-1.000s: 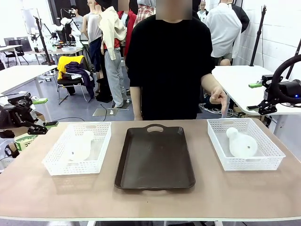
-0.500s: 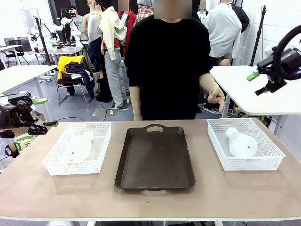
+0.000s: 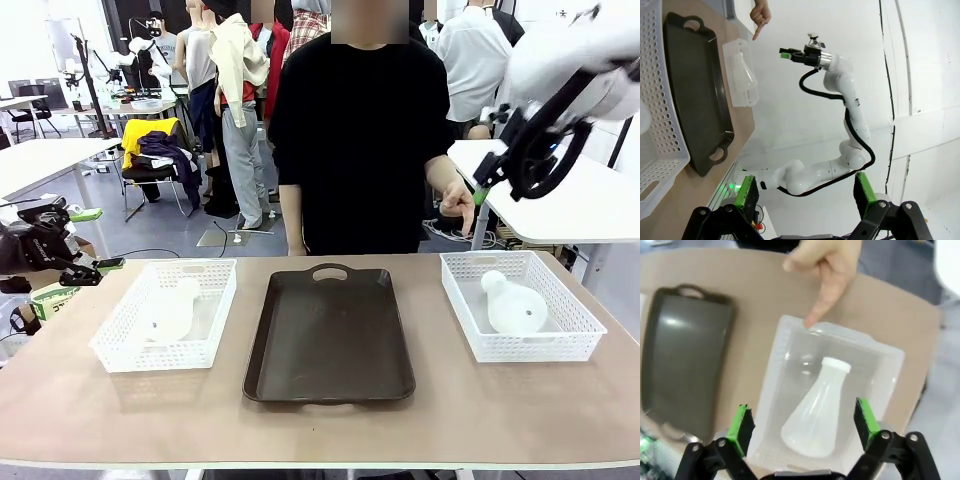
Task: Prepare the laboratory tools.
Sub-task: Pick up the Big flask that the person points to.
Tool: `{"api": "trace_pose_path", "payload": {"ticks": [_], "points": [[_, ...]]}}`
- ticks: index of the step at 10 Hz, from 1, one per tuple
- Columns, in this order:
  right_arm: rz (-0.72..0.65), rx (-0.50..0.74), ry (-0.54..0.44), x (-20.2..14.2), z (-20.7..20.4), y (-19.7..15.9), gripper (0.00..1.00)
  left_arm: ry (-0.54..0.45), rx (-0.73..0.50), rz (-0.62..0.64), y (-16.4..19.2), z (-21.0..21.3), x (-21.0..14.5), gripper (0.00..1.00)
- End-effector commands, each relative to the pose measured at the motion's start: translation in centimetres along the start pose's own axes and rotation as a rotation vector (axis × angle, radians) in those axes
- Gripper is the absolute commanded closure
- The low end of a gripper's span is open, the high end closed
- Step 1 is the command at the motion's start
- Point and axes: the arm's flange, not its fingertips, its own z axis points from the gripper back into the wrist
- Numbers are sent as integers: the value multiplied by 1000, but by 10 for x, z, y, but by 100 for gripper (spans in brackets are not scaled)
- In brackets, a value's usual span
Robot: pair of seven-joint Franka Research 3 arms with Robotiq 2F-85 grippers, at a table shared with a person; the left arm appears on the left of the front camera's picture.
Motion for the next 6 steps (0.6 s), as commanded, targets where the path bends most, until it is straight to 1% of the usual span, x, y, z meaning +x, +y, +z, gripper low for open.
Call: {"api": "trace_pose_path", "payload": {"ticks": [1, 3, 4, 6], "points": [[-116, -112, 99, -18, -32, 8, 0, -2, -1, -6, -1, 1, 0, 0], [-159, -168, 144, -22, -61, 9, 0, -2, -1, -6, -1, 1, 0, 0], [-185, -153, 170, -22, -74, 5, 0, -2, -1, -6, -1, 1, 0, 0], [-237, -173, 231, -15, -97, -3, 0, -2, -1, -6, -1, 1, 0, 0]]}}
